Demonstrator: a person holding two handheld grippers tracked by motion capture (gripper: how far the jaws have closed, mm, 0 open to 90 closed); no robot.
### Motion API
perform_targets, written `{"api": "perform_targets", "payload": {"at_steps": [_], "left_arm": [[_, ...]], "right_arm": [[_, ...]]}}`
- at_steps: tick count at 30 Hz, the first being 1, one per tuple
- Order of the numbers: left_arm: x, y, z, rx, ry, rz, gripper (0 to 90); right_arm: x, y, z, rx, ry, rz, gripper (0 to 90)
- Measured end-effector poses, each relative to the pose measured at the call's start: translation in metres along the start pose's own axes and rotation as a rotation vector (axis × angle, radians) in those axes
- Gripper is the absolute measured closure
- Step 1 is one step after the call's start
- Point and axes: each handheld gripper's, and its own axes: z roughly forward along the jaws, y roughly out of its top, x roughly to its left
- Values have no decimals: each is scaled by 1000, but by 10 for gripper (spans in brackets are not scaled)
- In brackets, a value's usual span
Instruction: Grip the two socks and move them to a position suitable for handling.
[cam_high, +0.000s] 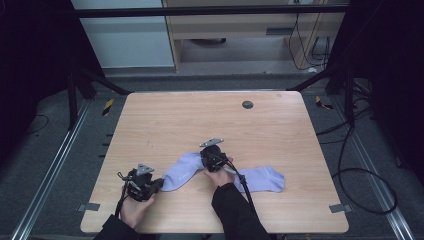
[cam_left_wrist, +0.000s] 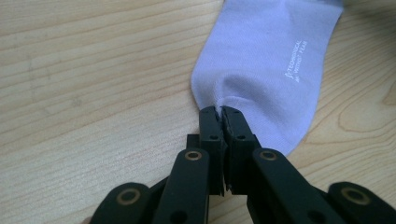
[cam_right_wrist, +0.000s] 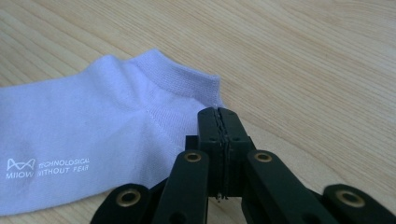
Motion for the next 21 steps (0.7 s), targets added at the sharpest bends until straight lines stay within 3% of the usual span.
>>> {"api": "perform_targets", "payload": {"at_steps": [5,10,17,21], "left_arm": [[5,5,-7,-32,5,-2,874],[22,13,-17,-80,47,-15,873],[38,15,-14,-66,110,-9,872],[42,14,-11,-44,129,-3,866]], "right_arm": [[0,-1,-7,-32,14,10,900],[11,-2,-26,-87,63,5,900],[33,-9,-34,-107,89,-25,900],[39,-15,-28,-63,90,-30,892]]}}
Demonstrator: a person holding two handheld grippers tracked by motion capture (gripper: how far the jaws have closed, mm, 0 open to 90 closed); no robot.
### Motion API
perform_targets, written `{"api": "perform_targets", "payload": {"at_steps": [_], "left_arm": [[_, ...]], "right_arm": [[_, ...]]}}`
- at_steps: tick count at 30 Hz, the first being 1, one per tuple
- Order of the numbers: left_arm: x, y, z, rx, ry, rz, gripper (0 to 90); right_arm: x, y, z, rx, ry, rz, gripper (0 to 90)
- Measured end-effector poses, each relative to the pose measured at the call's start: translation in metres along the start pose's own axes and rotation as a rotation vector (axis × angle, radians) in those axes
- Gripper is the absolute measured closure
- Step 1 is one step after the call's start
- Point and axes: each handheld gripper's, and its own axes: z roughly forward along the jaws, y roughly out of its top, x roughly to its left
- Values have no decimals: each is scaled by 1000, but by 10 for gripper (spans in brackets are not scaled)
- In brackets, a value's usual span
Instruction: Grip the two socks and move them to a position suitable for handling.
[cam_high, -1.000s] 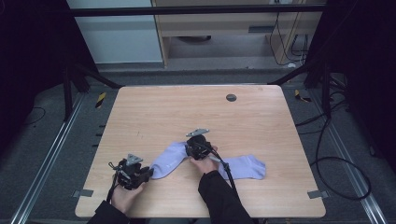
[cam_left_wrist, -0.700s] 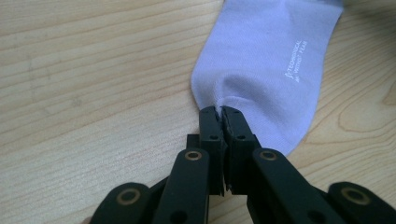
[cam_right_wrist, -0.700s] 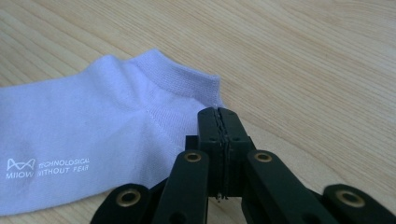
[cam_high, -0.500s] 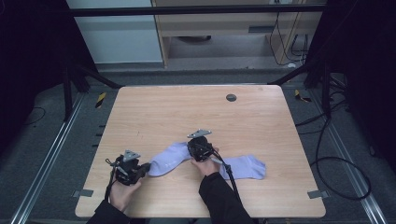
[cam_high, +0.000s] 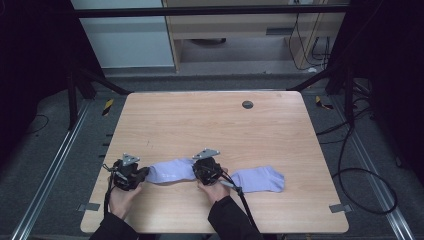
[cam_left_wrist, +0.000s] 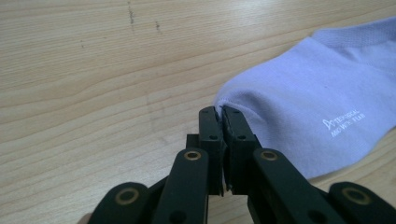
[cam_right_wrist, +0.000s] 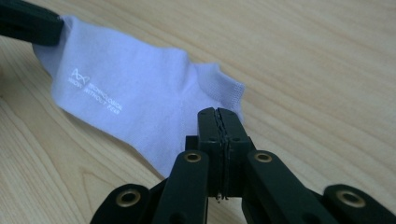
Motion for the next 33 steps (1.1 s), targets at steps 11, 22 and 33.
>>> {"api": "perform_targets", "payload": {"at_steps": [11,22,33], "left_arm": [[5,2,-14,-64,-7,-66,639],[-21,11,-25,-120,-89,-42,511],[-56,26,-25,-136,-154,9,475]], "right_arm": [[-20,0,-22,-48,-19,69,646],[-65,-5,-83,-110,-64,95,516],[-119,-46,-144,-134,-147,141,461]]}}
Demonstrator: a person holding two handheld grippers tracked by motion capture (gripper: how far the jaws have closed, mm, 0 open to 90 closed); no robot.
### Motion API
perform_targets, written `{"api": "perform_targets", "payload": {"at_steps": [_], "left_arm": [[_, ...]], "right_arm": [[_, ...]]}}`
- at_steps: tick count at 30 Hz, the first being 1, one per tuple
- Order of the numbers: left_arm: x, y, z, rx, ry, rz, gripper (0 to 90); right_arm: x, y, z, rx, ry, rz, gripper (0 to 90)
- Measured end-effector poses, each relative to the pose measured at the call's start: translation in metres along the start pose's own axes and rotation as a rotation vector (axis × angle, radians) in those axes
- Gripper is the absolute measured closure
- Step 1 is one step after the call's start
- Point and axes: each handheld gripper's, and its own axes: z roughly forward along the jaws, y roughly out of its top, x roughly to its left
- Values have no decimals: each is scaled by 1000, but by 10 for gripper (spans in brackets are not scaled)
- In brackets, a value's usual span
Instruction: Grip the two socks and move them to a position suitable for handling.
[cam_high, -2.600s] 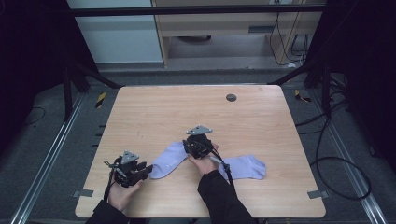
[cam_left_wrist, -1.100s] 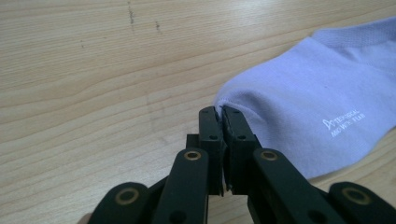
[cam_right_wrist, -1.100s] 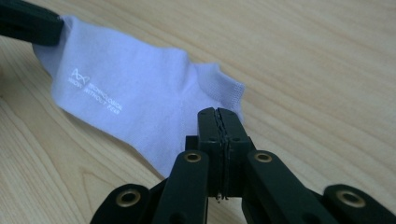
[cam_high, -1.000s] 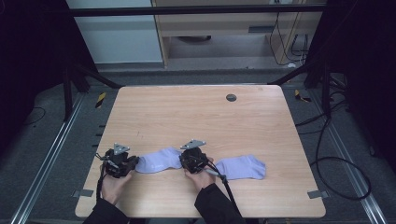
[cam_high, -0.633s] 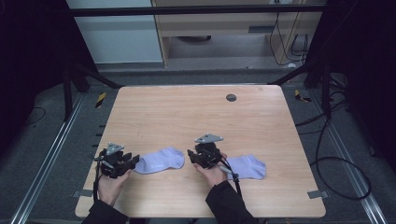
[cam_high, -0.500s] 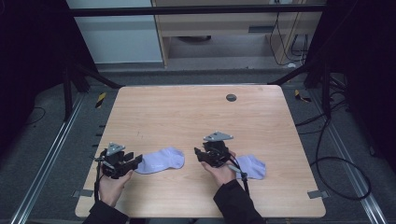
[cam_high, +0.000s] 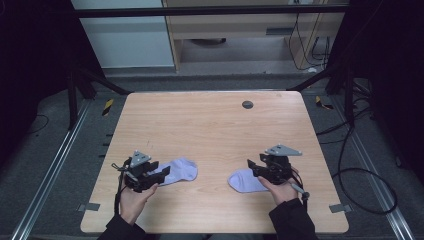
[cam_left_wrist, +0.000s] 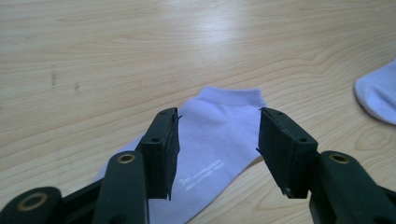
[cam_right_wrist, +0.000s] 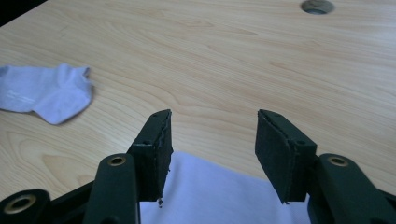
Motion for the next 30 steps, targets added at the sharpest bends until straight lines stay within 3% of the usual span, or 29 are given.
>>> {"api": "perform_targets", "payload": {"at_steps": [5,12,30], "left_arm": [[-16,5,9,10,-30,22,482],[-55,12,35,37,-80,75,489],[-122,11,87,98,-160,160,529]], "right_arm": [[-19,-11,-13,6,-33,17,455],[-44,-34,-25,43,-85,16,468],[-67,-59,-21,116,-111,27,559]]}}
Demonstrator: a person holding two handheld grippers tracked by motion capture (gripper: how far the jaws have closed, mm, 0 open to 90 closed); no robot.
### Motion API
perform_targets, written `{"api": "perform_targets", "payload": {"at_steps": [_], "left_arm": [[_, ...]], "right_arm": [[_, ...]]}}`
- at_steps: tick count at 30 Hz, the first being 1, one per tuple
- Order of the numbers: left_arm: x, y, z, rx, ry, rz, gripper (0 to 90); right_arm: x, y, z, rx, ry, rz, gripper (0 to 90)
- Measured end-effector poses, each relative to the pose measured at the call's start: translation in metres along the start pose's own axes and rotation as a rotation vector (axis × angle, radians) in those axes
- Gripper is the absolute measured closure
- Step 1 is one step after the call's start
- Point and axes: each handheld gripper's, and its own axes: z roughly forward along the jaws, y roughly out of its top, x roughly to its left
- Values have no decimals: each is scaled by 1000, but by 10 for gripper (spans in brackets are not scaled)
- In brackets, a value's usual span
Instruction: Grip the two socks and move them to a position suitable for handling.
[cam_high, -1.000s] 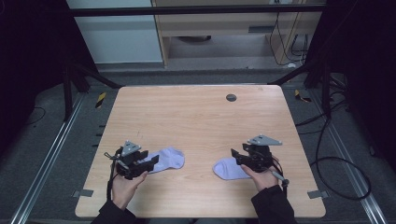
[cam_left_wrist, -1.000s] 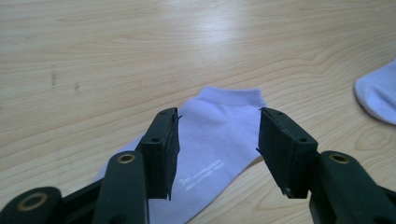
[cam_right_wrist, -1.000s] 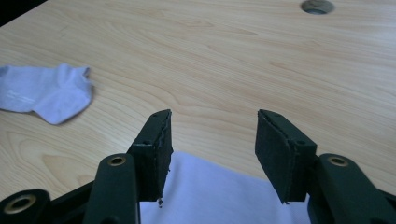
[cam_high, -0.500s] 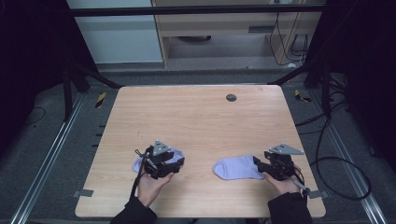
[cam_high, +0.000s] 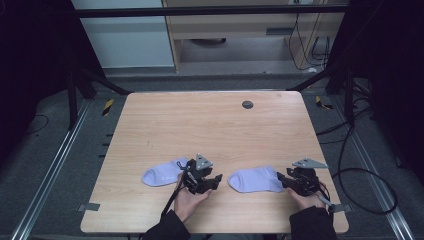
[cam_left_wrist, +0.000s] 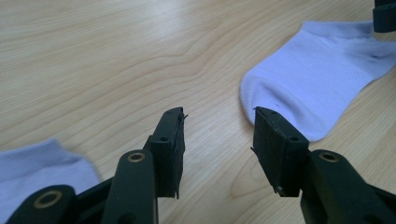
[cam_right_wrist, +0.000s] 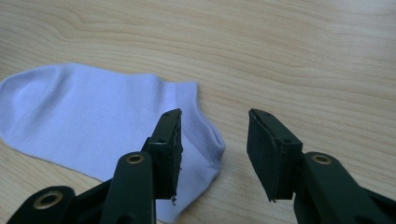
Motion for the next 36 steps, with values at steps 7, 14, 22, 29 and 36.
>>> {"api": "perform_targets", "payload": {"at_steps": [7,14,22,29,36], "left_arm": [[-11,1,18,21,-22,5,547],[-25,5,36,41,-31,22,605],[-28,3,47,75,-25,2,705],[-28,3,48,78,4,-5,853],[-28,5,46,71,-18,-9,892]], "right_arm": [[-1,-4,4,25,0,-2,590],[-3,-7,9,50,4,-1,640],[-3,-8,12,76,19,-3,716],[1,-8,14,98,15,-19,829],[2,-4,8,79,14,-12,872]]}}
